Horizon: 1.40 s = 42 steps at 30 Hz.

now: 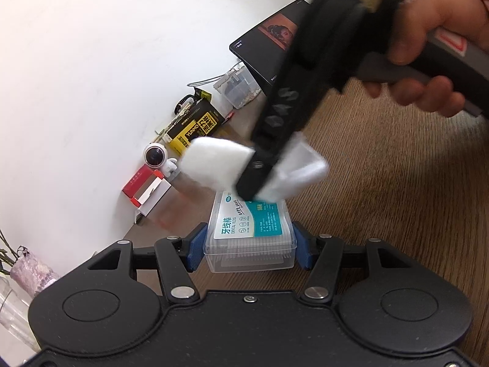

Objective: Clean container
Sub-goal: 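Wipe the lid edge with the tissue in the right gripper, then sweep the tissue across the lid with the right gripper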

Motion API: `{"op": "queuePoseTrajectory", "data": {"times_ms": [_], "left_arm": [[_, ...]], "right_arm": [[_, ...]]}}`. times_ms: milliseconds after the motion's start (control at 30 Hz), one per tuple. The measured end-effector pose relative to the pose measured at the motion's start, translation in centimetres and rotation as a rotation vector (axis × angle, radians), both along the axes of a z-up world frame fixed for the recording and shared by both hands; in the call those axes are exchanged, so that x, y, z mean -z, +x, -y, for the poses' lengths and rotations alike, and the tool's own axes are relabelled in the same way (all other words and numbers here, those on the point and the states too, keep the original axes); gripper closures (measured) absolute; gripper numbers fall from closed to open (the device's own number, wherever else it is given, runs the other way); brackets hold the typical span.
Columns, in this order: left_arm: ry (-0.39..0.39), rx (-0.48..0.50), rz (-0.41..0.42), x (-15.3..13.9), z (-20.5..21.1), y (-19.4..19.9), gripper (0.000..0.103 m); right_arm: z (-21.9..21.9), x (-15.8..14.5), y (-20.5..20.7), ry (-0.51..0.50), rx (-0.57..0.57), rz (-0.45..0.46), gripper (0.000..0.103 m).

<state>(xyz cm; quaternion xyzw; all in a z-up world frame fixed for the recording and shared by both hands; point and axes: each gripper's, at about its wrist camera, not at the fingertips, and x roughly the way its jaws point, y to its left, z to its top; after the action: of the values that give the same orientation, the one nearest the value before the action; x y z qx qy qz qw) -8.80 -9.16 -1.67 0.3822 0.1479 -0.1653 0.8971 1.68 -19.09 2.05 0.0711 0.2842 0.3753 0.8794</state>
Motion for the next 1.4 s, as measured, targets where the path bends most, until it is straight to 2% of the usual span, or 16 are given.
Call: {"op": "queuePoseTrajectory", "data": {"times_ms": [167, 500, 1167, 1400], "left_arm": [[-0.002, -0.005, -0.004, 0.0, -0.2, 0.4, 0.046], [0.003, -0.004, 0.006, -0.1, -0.2, 0.2, 0.046], [0.004, -0.010, 0.007, -0.3, -0.5, 0.0, 0.046], [0.001, -0.007, 0.003, -0.3, -0.7, 0.1, 0.046]], "right_arm": [[-1.6, -1.0, 0.9, -0.006, -0.019, 0.034, 0.095], [-0.1, 0.1, -0.5, 0.006, 0.004, -0.001, 0.095], [-0.6, -1.3, 2.3, 0.002, 0.047, -0.020, 0.095], [-0.9, -1.1, 0.6, -0.022, 0.053, -0.012, 0.095]]}}
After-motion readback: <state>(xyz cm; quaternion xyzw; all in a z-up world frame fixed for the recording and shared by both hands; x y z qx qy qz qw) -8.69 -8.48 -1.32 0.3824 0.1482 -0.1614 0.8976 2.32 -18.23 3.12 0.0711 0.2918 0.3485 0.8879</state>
